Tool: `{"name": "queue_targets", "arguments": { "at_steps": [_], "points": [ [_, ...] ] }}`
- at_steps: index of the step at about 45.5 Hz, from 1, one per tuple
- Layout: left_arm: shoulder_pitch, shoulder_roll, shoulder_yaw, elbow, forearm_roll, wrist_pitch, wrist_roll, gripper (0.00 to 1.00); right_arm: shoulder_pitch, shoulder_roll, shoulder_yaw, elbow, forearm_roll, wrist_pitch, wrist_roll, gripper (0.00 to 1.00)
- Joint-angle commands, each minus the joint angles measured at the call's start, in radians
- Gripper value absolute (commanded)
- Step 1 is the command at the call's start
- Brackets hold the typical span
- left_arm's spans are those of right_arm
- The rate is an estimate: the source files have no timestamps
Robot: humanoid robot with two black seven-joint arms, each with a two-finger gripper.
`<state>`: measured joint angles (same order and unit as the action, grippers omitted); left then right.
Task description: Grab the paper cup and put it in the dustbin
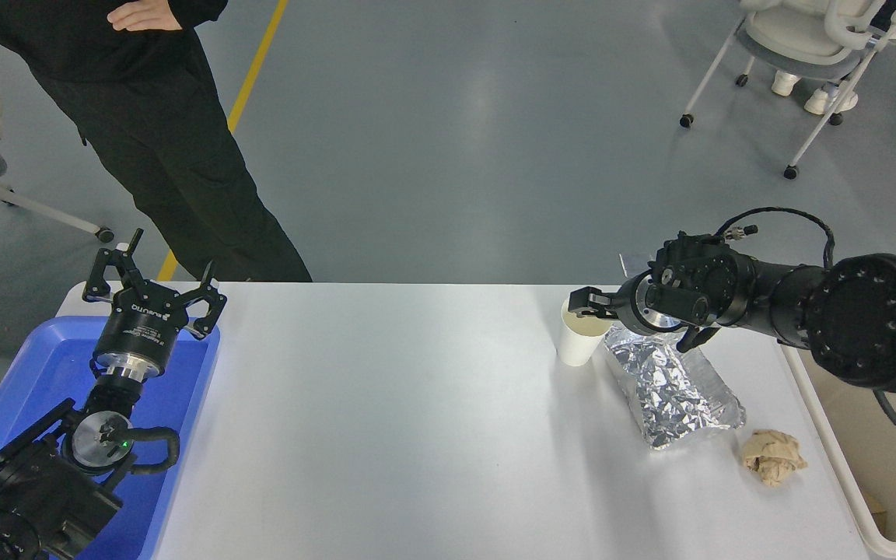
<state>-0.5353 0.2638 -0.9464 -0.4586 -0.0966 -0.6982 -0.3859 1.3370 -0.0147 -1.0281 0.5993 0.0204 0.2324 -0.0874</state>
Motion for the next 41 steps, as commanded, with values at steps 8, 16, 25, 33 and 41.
{"name": "queue_targets", "arguments": {
  "at_steps": [8, 16, 25, 33, 41],
  "points": [
    [0.000, 0.000, 0.000, 0.000, 0.000, 0.000, -0.001, 1.00, -0.071, 0.009, 0.042, -0.036, -0.002, -0.079, -0.002, 1.00],
    [0.000, 0.000, 0.000, 0.000, 0.000, 0.000, -0.001, 1.00, -0.093, 0.009, 0.046, -0.036, -0.002, -0.105, 0.000, 0.96],
    [0.000, 0.000, 0.000, 0.000, 0.000, 0.000, -0.001, 1.00, -0.091, 0.009, 0.059, -0.035, 0.000, -0.107, -0.002, 0.81],
    [0.000, 0.000, 0.000, 0.000, 0.000, 0.000, -0.001, 1.00, -0.090, 0.006, 0.068, -0.029, 0.003, -0.107, -0.003, 0.57],
    [0.000, 0.000, 0.000, 0.000, 0.000, 0.000, -0.001, 1.00, -0.090, 0.005, 0.077, -0.024, 0.003, -0.107, -0.003, 0.40]
  ]
}}
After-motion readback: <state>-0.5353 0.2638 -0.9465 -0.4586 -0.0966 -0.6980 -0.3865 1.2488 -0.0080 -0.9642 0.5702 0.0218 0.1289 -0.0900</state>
